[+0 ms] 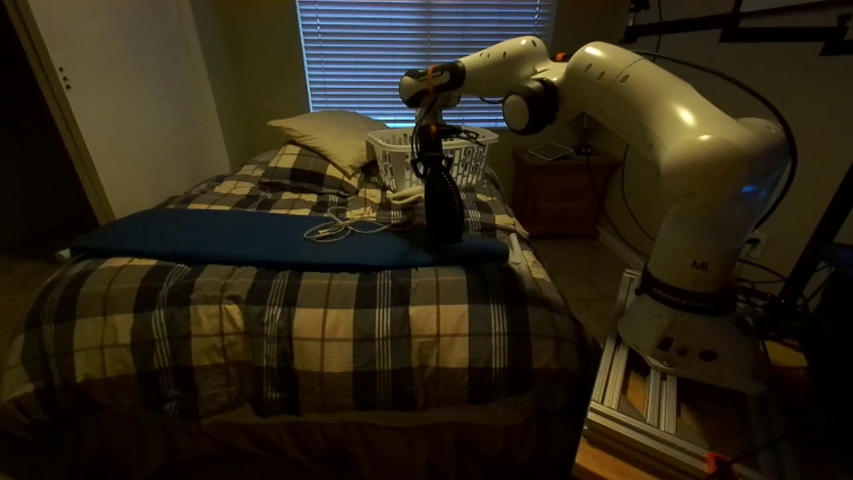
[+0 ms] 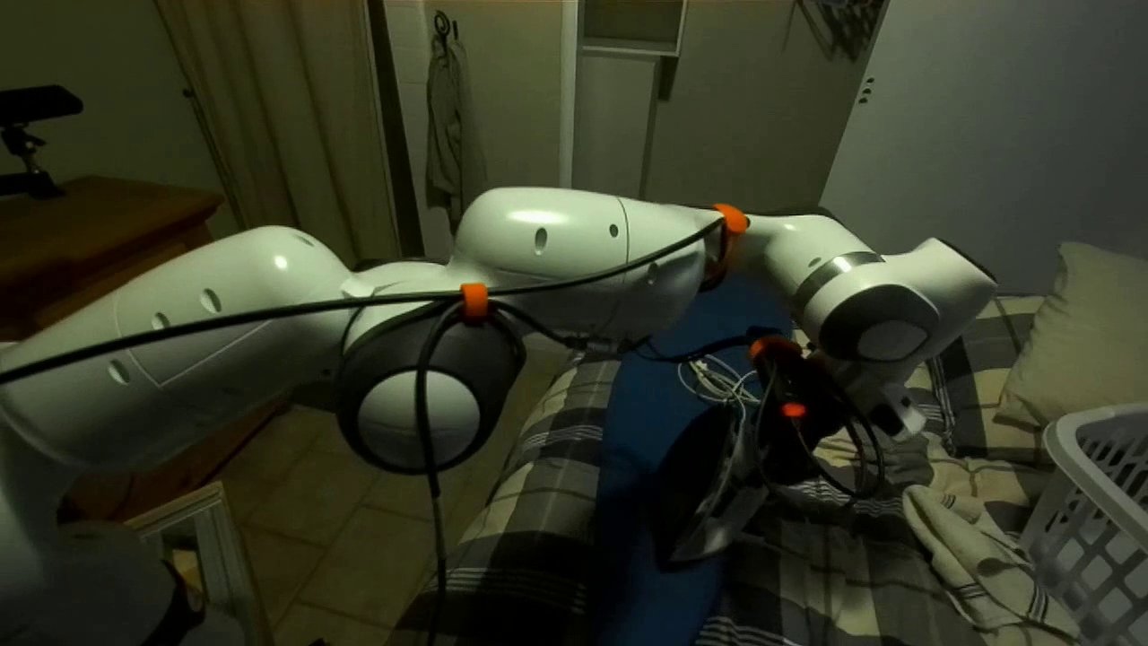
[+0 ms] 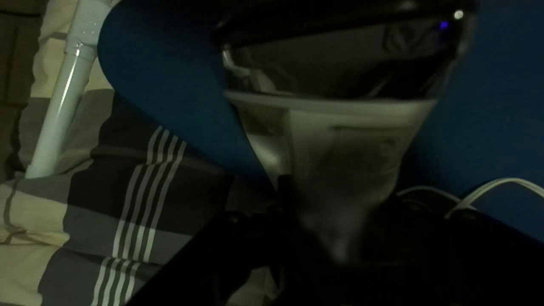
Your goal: Lay the iron down on the ironing board.
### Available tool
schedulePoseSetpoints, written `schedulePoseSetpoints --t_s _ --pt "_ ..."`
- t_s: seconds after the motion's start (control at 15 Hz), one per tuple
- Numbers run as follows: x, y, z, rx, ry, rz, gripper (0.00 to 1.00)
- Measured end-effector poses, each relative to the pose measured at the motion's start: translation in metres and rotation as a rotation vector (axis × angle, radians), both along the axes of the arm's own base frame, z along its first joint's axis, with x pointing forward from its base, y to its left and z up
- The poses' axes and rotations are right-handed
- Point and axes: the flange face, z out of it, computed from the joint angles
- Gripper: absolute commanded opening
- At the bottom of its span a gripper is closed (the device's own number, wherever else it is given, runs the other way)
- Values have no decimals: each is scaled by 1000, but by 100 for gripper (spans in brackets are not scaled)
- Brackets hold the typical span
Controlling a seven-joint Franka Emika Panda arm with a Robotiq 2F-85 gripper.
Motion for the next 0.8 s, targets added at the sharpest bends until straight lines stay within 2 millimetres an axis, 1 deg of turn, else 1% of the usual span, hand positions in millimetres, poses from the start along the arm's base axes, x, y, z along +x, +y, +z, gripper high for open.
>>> schedulePoseSetpoints --t_s 0.2,0.33,0.8 --pt "16 14 8 -108 -30 5 20" --pt "23 21 14 -158 -55 -8 20" --pt "37 32 40 -252 -121 -90 20"
